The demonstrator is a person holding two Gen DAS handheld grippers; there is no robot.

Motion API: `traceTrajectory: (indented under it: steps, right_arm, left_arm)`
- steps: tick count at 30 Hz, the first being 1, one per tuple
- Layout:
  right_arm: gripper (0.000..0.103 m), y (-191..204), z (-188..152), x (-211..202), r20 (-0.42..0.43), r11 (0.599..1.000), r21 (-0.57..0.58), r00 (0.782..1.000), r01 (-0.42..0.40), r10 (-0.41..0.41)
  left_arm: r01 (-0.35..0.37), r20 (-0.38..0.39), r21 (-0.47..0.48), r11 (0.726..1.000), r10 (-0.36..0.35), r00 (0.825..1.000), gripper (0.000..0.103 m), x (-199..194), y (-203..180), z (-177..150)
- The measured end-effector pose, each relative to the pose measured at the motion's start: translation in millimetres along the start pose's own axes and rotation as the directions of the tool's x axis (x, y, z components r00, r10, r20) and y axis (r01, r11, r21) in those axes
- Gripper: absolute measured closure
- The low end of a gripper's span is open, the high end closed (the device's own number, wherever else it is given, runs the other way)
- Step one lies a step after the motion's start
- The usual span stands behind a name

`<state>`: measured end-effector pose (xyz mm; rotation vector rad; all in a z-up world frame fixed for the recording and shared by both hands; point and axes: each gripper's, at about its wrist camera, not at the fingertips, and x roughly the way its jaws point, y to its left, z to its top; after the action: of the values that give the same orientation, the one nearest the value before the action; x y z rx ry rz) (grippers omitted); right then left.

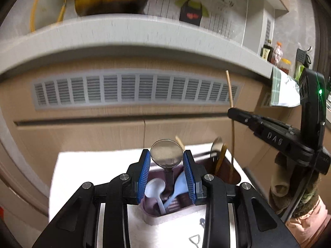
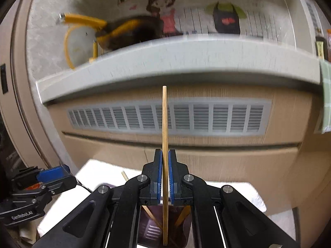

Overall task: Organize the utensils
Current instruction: 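Open the left tool to drop the dark spoon while the right drops the chopstick into the caddy, then grasp the black smiley-handled spoon by its bowl with the right tool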

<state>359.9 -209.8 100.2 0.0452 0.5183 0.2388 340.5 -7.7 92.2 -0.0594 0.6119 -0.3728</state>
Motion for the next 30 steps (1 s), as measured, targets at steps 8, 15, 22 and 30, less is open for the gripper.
traceTrajectory:
  steps: [8, 15, 22, 30]
  right_arm:
    - [0.076, -6, -47, 8, -0.153, 0.999, -0.036, 0.988, 0.03, -0.035]
    - [0.062, 8, -108, -32, -0.268, 0.996, -0.084, 0.962, 0.027, -0.048]
    - [0.062, 31, -189, -44, -0.424, 0.996, -0.082, 0.906, -0.023, -0.014]
    - [0.061, 56, -233, -56, -0.49, 0.991, -0.11, 0.872, -0.07, 0.007]
  left_arm:
    - [-0.008, -0.058, -0.015, 1.0, 0.007, 0.998, 0.062, 9, -3, -26]
    - [-0.05, -0.046, -0.006, 0.999, 0.05, 0.998, 0.056, -27, -8, -54]
    - [-0.122, -0.086, 0.013, 0.992, 0.122, 0.989, 0.044, -52, -12, -104]
    - [-0.095, -0.233, -0.049, 0.994, 0.081, 0.969, 0.044, -57, -12, -175]
